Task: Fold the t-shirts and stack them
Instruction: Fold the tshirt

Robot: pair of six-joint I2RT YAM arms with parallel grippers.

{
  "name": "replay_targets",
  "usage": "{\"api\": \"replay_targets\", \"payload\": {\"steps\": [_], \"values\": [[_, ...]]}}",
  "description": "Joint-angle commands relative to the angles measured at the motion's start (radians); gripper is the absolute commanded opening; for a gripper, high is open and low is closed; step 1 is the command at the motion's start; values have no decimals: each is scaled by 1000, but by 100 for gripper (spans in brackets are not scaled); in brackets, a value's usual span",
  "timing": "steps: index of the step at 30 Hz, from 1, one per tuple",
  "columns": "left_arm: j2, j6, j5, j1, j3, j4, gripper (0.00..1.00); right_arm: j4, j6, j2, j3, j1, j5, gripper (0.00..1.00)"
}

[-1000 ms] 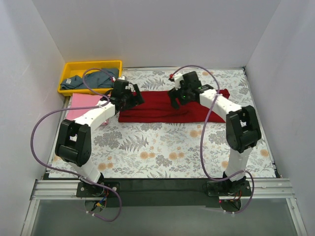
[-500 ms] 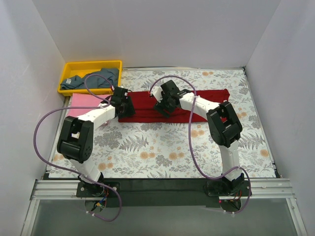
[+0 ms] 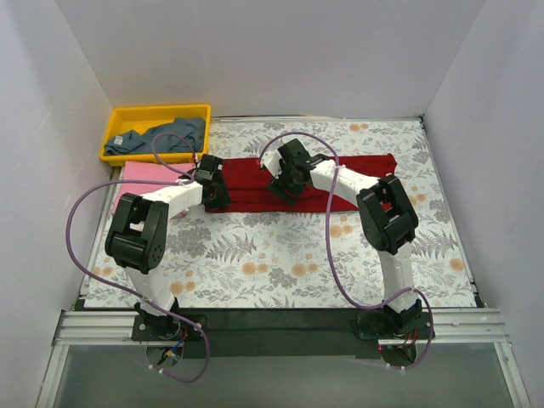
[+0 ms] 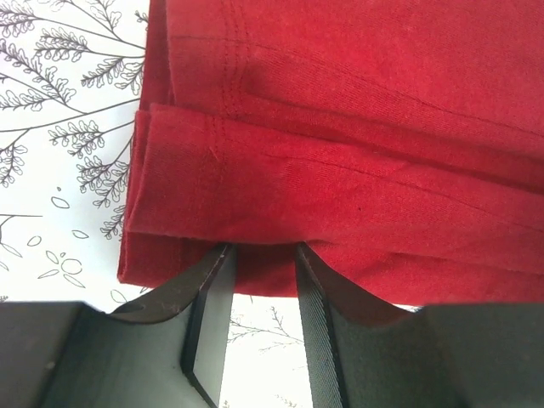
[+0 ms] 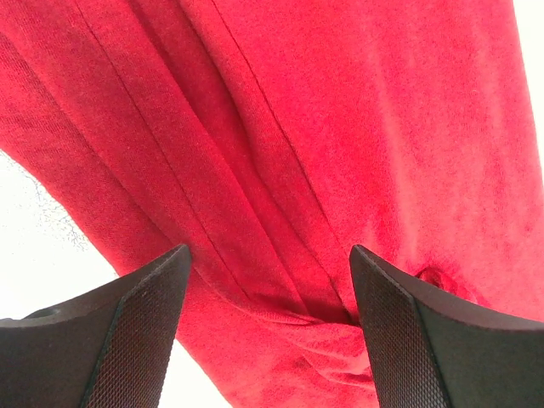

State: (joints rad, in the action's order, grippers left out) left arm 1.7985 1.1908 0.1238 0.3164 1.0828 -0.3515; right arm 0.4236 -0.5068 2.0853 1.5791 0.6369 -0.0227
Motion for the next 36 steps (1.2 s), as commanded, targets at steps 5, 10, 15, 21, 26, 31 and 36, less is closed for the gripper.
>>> {"api": "replay_targets", "payload": {"steps": [5, 10, 15, 21, 26, 31, 36], "values": [[-36, 12, 33, -2, -69, -64, 32, 6, -22, 5, 5, 7, -48, 68], [-63, 6, 63, -7, -93, -70, 32, -8, -26, 32, 28, 6, -77, 68], [-76, 1, 65, -8, -107, -69, 33, -37, -18, 45, 71, -11, -128, 67], [-97, 1, 59, -8, -130, -63, 40, -69, 13, 85, 166, -66, -223, 66], [-110, 3, 57, -8, -146, -58, 43, -66, 86, 139, 237, -117, -240, 66], [-119, 6, 59, -8, -138, -58, 51, -45, 120, 113, 260, -132, -217, 65], [-116, 16, 85, -14, -78, -63, 57, -45, 149, -7, 164, -131, -142, 65]]}}
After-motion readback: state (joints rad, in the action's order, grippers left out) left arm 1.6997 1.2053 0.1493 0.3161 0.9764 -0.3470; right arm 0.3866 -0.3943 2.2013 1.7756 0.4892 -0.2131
